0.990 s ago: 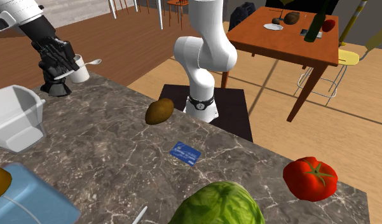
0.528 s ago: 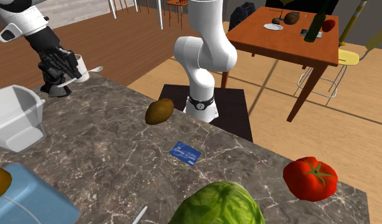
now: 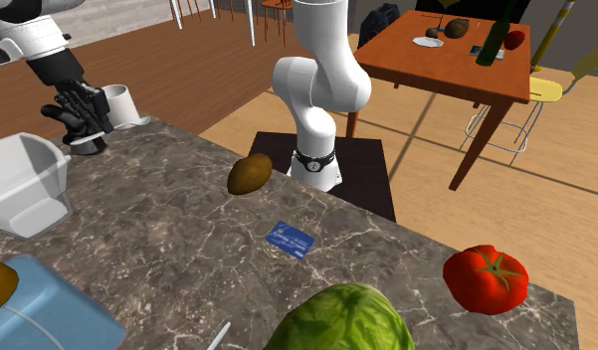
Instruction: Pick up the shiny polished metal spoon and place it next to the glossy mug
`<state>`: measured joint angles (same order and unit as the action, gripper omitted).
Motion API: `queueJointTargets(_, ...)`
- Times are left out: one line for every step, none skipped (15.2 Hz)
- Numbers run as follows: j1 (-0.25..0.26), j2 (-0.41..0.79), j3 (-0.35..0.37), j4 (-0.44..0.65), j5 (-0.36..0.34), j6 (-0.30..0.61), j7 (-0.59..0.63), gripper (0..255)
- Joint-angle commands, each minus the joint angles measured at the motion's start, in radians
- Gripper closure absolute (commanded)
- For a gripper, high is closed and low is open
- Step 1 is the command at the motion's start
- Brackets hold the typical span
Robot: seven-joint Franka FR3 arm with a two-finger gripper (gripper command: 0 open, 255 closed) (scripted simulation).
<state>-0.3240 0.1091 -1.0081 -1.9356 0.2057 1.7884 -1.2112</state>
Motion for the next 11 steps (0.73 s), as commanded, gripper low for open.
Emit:
queueJointTargets(-0.015,0.061,-0.012,-0.089,-0.05,0.027,-0.019,255)
queueJointTargets(-0.015,0.072,-0.013,-0.096,-0.041,0.038,-0.026,255)
queueJointTargets(-0.012,0.083,-0.018,-0.102,-0.03,0.049,-0.034,255)
queueJointTargets(-0.016,0.089,-0.013,-0.107,-0.025,0.057,-0.037,255)
queueJointTargets(-0.018,0.088,-0.012,-0.107,-0.026,0.057,-0.037,255)
queueJointTargets(-0.017,0.089,-0.013,-0.107,-0.026,0.057,-0.037,255)
queueJointTargets(-0.013,0.09,-0.017,-0.106,-0.024,0.056,-0.038,255)
queueJointTargets(-0.013,0.09,-0.016,-0.107,-0.024,0.057,-0.038,255)
queueJointTargets(-0.017,0.088,-0.012,-0.107,-0.026,0.057,-0.037,255)
queueJointTargets(-0.014,0.089,-0.016,-0.107,-0.025,0.057,-0.038,255)
queueJointTargets(-0.017,0.088,-0.012,-0.107,-0.026,0.057,-0.037,255)
